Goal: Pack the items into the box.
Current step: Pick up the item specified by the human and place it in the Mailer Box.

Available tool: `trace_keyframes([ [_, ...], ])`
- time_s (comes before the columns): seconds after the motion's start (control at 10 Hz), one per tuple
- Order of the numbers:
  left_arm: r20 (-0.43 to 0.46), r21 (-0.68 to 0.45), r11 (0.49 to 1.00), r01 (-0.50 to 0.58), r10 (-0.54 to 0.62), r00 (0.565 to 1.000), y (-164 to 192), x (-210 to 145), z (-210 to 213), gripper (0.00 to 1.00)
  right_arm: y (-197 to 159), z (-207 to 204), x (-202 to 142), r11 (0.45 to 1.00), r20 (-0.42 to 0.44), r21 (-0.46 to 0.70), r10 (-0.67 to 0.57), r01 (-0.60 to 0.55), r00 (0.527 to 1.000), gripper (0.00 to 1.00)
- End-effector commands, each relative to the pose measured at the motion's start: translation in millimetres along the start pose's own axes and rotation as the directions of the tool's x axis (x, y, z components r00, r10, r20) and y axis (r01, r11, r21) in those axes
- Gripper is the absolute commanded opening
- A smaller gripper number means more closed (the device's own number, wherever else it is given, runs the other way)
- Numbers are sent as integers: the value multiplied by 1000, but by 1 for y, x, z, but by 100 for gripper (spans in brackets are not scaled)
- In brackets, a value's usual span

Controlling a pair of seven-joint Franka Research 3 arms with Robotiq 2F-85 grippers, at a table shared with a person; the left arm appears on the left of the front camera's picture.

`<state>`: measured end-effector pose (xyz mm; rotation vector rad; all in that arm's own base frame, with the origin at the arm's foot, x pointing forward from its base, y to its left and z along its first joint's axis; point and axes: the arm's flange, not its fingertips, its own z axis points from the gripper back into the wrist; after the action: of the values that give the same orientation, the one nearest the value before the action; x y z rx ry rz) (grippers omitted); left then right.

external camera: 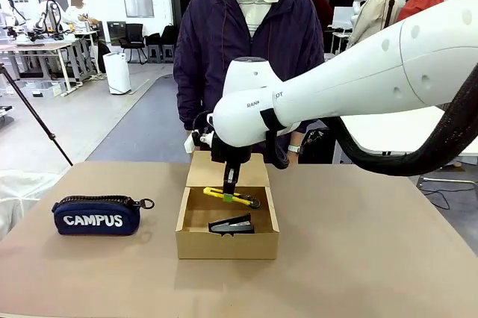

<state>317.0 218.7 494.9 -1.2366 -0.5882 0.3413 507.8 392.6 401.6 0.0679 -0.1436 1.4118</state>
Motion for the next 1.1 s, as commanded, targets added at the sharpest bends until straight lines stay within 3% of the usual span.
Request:
trace_keyframes([
  [0.0, -12, 0, 1000, 1, -1, 1000, -2, 0, 2, 100, 1, 4, -1, 1000, -6, -31, -7, 7, 1000, 0],
  [0.2, -12, 0, 1000, 1, -1, 1000, -2, 0, 2, 100, 1, 5, 0, 1000, -11, -31, 0, 0, 1000, 0],
  [0.3, -12, 0, 1000, 1, -1, 1000, -2, 0, 2, 100, 1, 4, 0, 1000, -4, -19, -7, 7, 1000, 11],
  [0.4, -12, 0, 1000, 1, -1, 1000, -2, 0, 2, 100, 1, 4, 0, 1000, -8, -15, -17, 17, 1000, 42],
  [0.5, -12, 0, 1000, 1, -1, 1000, -2, 0, 2, 100, 1, 3, -1, 999, -16, -20, -32, 32, 999, 83],
  [0.6, -12, 0, 1000, 1, -1, 1000, -2, 0, 2, 100, 1, 3, -1, 999, -21, -19, -39, 39, 999, 100],
  [1.0, -12, 0, 1000, 1, -1, 1000, -2, 0, 2, 100, -2, 5, -4, 997, -19, -18, -70, 70, 997, 100],
])
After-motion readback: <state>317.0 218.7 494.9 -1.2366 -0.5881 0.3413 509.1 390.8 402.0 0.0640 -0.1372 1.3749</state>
